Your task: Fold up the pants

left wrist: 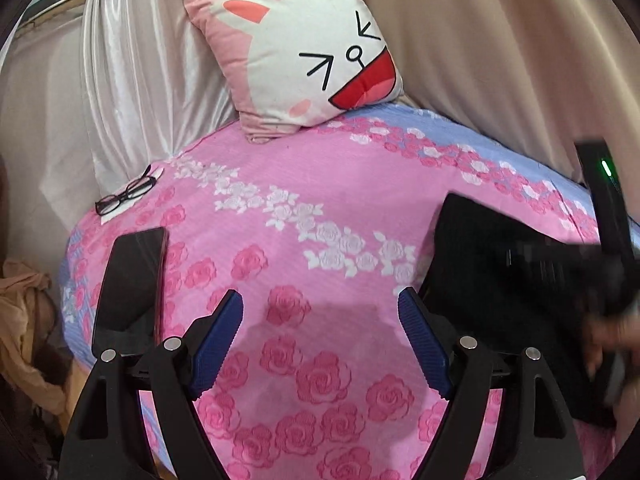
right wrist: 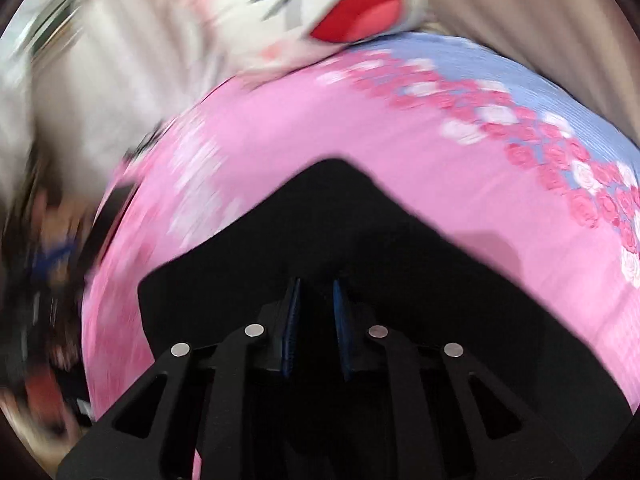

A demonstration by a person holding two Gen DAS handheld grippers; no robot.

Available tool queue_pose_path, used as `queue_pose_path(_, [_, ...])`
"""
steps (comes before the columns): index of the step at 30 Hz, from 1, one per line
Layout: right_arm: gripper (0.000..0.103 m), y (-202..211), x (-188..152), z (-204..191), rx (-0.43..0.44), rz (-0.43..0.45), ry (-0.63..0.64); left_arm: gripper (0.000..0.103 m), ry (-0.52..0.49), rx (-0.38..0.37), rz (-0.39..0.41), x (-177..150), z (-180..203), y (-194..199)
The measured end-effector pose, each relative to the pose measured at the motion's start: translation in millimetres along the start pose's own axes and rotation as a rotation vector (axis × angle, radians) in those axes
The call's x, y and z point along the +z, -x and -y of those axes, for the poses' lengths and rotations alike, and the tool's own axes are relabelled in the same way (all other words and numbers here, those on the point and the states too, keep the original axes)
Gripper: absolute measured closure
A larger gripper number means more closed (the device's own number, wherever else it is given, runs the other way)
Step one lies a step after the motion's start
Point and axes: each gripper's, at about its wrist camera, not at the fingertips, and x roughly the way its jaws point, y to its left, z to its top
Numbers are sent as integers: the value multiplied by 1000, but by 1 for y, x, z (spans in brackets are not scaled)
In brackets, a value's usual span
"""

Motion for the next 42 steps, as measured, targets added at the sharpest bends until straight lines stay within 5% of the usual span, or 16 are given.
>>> queue_pose_path(2, [83, 7, 0, 5, 49, -11, -56, 26, -9, 3, -10, -2, 2, -1])
queue_pose_path(9, [82, 36, -59, -19, 88, -21, 53, 26, -32, -33, 48, 13, 17, 13])
queue_pose_path(13, [82, 83, -83, 1, 122, 114, -62, 20, -64, -69, 55, 29, 53, 0])
queue_pose_path(18, [85, 149, -128, 108, -119, 180, -272, 20, -179, -32, -75, 4, 98, -51])
queue_pose_path(20, [103, 160, -142, 159, -57, 200, -402, 19, -187, 8, -113, -12, 103, -65])
queue_pose_path(21, [103, 169, -147, 171, -24, 216, -484, 19, -177, 13, -92, -14, 101, -62])
queue_pose_path(24, [94, 191, -146, 137, -93, 259, -346, 20, -152, 30, -103, -11, 98, -51])
queue_pose_path(27, [94, 186, -160, 128, -216, 198, -274, 20, -126, -9, -63, -1, 104, -27])
queue_pose_path(31, [91, 244, -218, 148, -223, 294, -393, 20, -181, -71, 5, 7, 149, 10])
queue_pose_path(34, [91, 314, -288, 176, -358, 358, -505, 19, -268, -134, 8, -1, 196, 24])
queue_pose_path(39, [95, 433, -439, 250, -771, 349, -764, 19, -391, -211, -13, -25, 273, 39])
queue_pose_path(41, [95, 475, -486, 266, -774, 422, -880, 19, -420, -227, -21, -33, 294, 44])
queue_pose_path(42, [90, 500, -508, 267, -857, 442, -940, 19, -434, -229, -24, -36, 303, 46])
